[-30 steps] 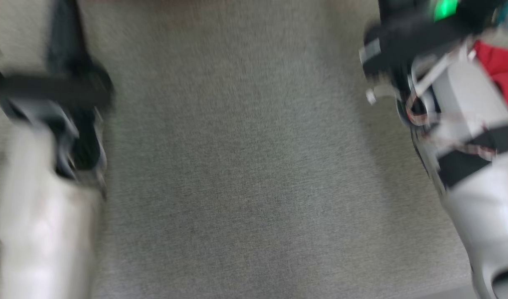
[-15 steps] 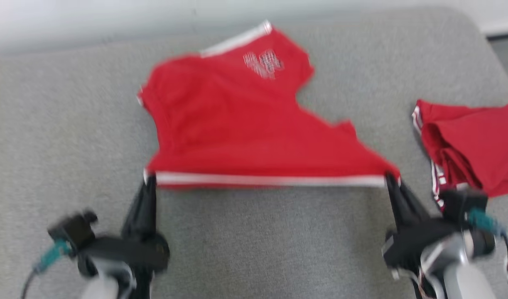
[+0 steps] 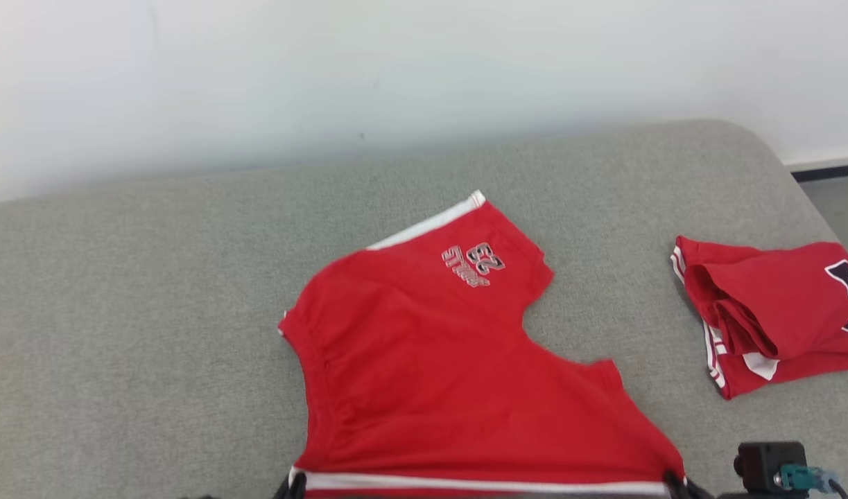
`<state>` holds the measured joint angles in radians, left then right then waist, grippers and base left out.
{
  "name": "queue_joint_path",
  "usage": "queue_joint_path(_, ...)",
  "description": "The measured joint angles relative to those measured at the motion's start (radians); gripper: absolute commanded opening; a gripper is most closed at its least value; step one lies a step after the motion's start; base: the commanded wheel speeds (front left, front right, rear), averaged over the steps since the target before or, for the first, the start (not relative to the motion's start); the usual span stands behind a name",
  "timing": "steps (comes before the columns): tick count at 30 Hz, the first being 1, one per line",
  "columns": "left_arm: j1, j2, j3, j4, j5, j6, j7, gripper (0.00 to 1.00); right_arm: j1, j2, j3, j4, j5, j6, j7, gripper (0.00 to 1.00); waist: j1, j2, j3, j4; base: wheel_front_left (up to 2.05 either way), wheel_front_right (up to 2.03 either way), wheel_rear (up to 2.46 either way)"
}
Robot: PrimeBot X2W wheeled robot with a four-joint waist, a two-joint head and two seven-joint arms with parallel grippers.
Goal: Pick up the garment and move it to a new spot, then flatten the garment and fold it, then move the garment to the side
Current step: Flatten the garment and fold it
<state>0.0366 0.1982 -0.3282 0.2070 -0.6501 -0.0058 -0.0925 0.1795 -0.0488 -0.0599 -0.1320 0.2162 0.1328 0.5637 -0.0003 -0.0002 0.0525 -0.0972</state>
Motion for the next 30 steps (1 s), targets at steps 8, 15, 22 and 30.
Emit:
queue_joint_path(8, 0.088, 0.046, -0.024, -0.120, 0.045, 0.065, 0.059, 0.00, 0.073, 0.001, -0.019, -0.119, -0.026, 0.000, 0.151, 0.00, 0.0001, 0.0001, -0.042, 0.025, 0.00, 0.00, 0.00)
queue_joint_path(15, 0.021, 0.003, -0.017, -0.174, 0.030, 0.090, 0.071, 0.00, -0.162, -0.111, 0.058, -0.065, 0.010, -0.001, 0.203, 0.00, 0.0004, 0.0002, -0.015, 0.029, 0.00, 0.00, 0.00)
queue_joint_path(22, -0.154, -0.048, -0.021, -0.086, 0.024, 0.094, 0.092, 0.00, -0.471, -0.238, 0.176, 0.151, 0.048, -0.001, 0.179, 0.00, 0.0005, 0.0003, 0.021, 0.063, 0.00, 0.00, 0.00)
queue_joint_path(30, -0.314, -0.105, -0.034, 0.040, 0.025, 0.119, 0.092, 0.00, -0.733, -0.305, 0.306, 0.418, 0.047, -0.001, 0.094, 0.00, 0.0005, 0.0003, 0.078, 0.130, 0.00, 0.00, 0.00)
